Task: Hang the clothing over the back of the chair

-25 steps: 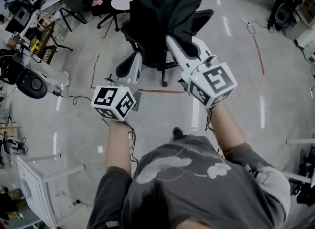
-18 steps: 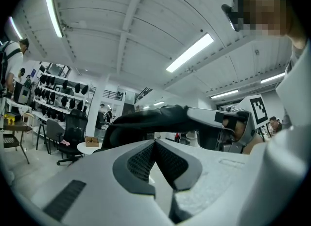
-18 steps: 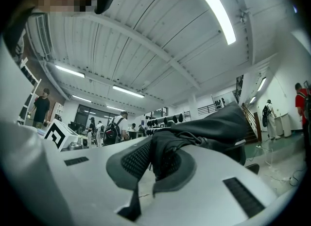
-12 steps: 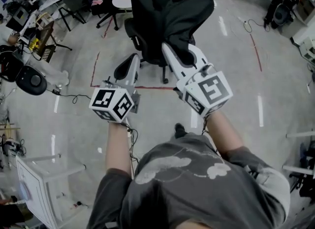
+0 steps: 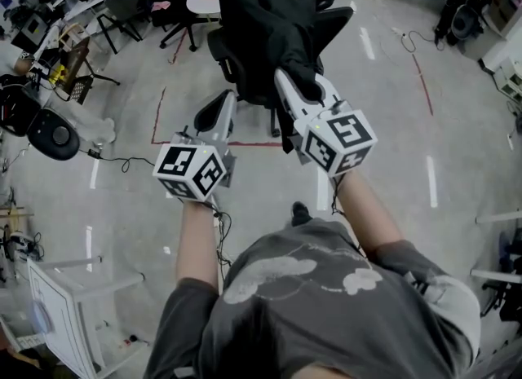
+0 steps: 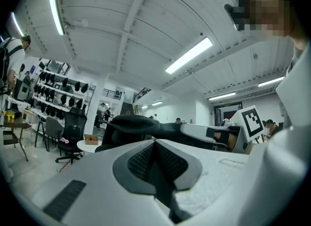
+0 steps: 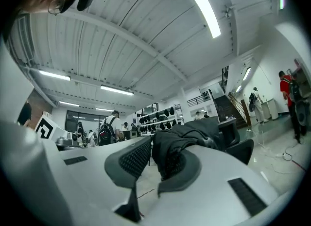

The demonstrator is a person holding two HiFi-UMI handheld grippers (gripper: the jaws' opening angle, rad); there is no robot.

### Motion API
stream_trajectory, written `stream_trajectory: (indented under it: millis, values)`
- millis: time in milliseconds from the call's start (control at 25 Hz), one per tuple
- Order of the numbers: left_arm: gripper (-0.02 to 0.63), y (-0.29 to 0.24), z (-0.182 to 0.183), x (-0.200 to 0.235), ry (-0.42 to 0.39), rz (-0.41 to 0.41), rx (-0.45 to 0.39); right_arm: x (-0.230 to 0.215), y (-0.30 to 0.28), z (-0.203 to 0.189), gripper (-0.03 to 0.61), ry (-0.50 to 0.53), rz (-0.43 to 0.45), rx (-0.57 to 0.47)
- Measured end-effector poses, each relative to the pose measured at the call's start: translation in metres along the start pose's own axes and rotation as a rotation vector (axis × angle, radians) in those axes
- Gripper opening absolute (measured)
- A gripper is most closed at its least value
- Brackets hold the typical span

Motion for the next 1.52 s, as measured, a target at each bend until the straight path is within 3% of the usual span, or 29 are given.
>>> stream_trajectory:
  millis: [320,680,840,960,1160,1360,1520]
  values:
    - [0.002,0.028,-0.004,-0.008,0.01,0.004,-0.01,-0.013,0.021,-0.029,0.252,-0.253,-0.088,0.035]
    - [0.002,0.071,-0.016,-0.021,0.028,0.01,-0.006,-0.027,0.052,-0.045,0.33,-0.431,-0.217,-0.049]
    - [0.002,0.09,-0.021,-0.026,0.04,0.01,0.005,-0.015,0.071,-0.065,0.351,-0.511,-0.252,0.0]
    - [0.002,0.099,-0.023,-0.033,0.045,-0.003,0.011,-0.002,0.088,-0.08,0.353,-0.51,-0.252,0.04]
    - [0.002,0.115,-0.027,-0.054,0.044,-0.036,0.017,0.011,0.115,-0.078,0.343,-0.485,-0.262,0.039]
    - [0.002,0.138,-0.025,-0.071,0.046,-0.054,0.024,0.03,0.142,-0.07,0.18,-0.446,-0.273,0.049]
    - [0.002,0.155,-0.027,-0.078,0.05,-0.066,0.028,0.047,0.159,-0.071,0.01,-0.425,-0.289,0.059]
Point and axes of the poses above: the fingertips, and each gripper's own axes: y backward along the fingers, x to its left, z out of its top, the point moved 1 cm from there along y, backward along the fingers, and after that the axes turned 1 degree about -x, right-handed, at the moved point
